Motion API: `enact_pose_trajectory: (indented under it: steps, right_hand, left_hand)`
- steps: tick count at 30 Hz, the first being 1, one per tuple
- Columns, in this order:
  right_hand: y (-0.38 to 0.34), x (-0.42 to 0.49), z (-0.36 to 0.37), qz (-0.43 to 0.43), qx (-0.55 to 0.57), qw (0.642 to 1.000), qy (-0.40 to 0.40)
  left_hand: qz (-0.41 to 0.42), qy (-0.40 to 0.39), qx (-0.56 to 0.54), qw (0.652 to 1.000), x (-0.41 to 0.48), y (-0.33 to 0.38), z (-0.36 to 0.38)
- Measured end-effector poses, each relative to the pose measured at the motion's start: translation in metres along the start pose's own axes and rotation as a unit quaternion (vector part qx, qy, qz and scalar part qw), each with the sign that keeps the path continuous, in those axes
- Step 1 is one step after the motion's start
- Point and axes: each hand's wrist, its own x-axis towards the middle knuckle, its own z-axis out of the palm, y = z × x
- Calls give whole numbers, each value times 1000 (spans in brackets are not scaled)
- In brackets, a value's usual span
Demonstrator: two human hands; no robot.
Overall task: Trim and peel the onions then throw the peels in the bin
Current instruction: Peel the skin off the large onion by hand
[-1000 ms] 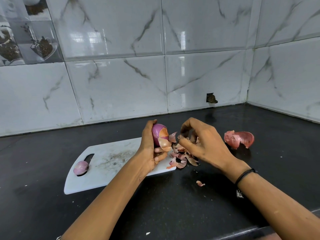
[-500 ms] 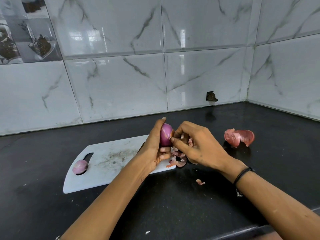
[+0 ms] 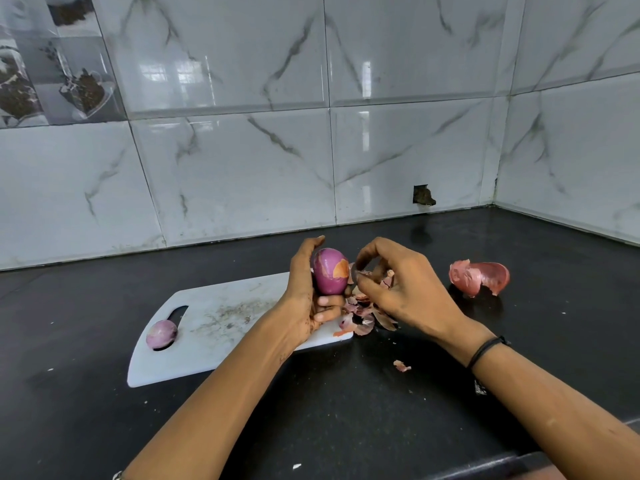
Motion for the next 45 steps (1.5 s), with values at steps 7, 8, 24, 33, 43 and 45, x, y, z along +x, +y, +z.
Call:
enact_pose_trajectory:
  steps: [7, 8, 24, 33, 43, 45]
  right_hand:
    - [-4, 0, -3, 25, 8, 999, 35]
    - [-7, 0, -3, 15, 29, 999, 33]
    - [-9, 0, 10, -54, 31, 998, 27]
    - [-10, -1, 9, -63, 9, 997, 40]
    - [-10, -2, 9, -62, -34, 996, 52]
    - [-10, -1, 9, -62, -37, 996, 50]
  left_hand:
    - [2, -13, -46, 999, -3, 0, 2]
    - [3, -8, -51, 999, -4, 0, 2]
    - [26, 16, -45, 998, -5, -3, 12]
    - [37, 24, -32, 999, -8, -4, 17]
    - [25, 27, -10, 999, -8, -5, 15]
    - [24, 28, -18, 999, -7, -5, 15]
